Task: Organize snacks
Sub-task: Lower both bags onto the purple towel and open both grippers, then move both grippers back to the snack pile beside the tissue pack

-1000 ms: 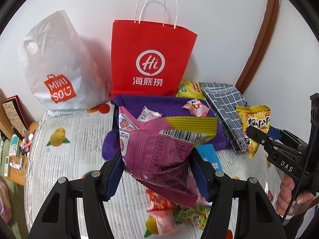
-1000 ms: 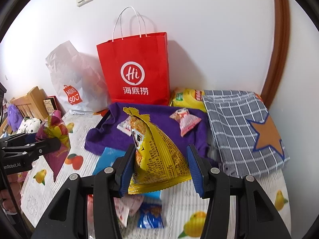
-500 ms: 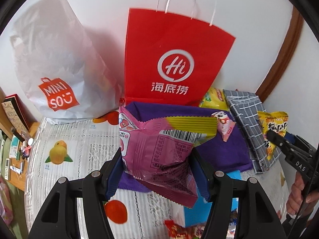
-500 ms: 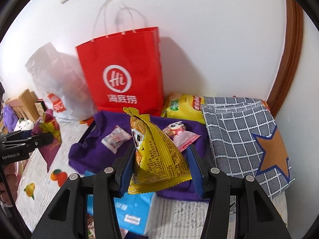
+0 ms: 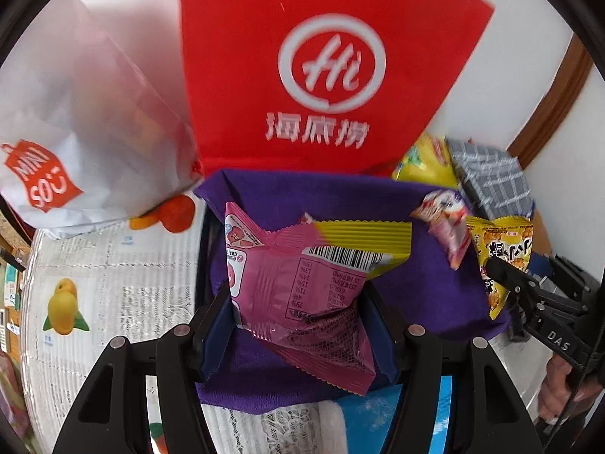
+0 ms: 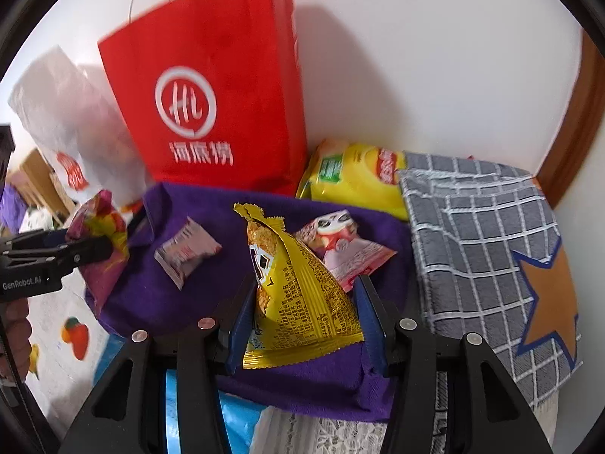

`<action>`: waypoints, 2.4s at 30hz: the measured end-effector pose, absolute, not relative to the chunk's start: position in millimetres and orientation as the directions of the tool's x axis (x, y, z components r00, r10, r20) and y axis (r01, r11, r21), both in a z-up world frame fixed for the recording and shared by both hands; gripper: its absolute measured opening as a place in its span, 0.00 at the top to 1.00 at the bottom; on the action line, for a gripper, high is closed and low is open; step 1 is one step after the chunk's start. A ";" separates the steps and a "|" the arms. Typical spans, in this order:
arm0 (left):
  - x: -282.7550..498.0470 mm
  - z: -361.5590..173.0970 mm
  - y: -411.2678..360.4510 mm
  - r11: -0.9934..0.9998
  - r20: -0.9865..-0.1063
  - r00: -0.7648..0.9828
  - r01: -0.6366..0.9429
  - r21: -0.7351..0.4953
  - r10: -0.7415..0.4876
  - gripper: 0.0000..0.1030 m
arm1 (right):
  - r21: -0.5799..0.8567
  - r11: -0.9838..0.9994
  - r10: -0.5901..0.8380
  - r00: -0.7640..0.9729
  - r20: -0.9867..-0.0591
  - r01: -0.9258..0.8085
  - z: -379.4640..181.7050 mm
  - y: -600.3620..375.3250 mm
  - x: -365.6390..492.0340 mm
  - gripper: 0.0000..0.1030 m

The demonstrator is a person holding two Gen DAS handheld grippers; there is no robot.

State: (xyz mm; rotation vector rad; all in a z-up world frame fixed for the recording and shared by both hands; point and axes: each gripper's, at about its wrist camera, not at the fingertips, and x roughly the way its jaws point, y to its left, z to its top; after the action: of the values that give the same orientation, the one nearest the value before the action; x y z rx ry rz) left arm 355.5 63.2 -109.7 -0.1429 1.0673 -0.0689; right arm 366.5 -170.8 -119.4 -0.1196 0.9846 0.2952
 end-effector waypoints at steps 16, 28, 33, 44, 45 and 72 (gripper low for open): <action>363.6 -145.3 46.0 0.992 -0.912 0.392 0.015 -0.128 -0.123 0.40 | 0.001 0.955 0.127 0.408 -0.904 -0.296 -165.7 -165.8 383.6 0.51; 361.6 -136.9 43.5 0.990 -0.905 0.400 0.042 -0.137 -0.142 0.39 | -0.006 0.960 0.109 0.398 -0.911 -0.279 -167.7 -165.7 378.2 0.50; 353.8 -118.6 38.2 0.986 -0.888 0.428 0.071 -0.151 -0.167 0.29 | -0.005 0.966 0.114 0.440 -0.891 -0.260 -145.3 -167.2 364.4 0.32; 316.9 -52.1 41.8 0.990 -0.814 0.564 0.079 -0.117 -0.141 0.28 | -0.131 0.982 -0.035 0.555 -0.831 -0.135 -79.6 -172.3 301.6 0.26; 311.3 -46.6 43.5 0.990 -0.802 0.580 0.081 -0.119 -0.144 0.28 | -0.145 0.981 -0.046 0.564 -0.825 -0.132 -75.3 -171.7 294.3 0.26; 167.2 -77.4 100.7 0.985 -0.817 0.563 -0.034 -0.170 -0.121 0.28 | 0.013 0.970 0.131 0.481 -0.867 -0.241 -145.5 -185.6 155.5 0.43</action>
State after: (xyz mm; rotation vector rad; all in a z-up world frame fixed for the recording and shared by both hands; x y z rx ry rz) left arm 167.2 100.7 -77.4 -0.1737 0.9726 -0.0515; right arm 155.5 -185.6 -145.5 -0.1158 1.0447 0.2272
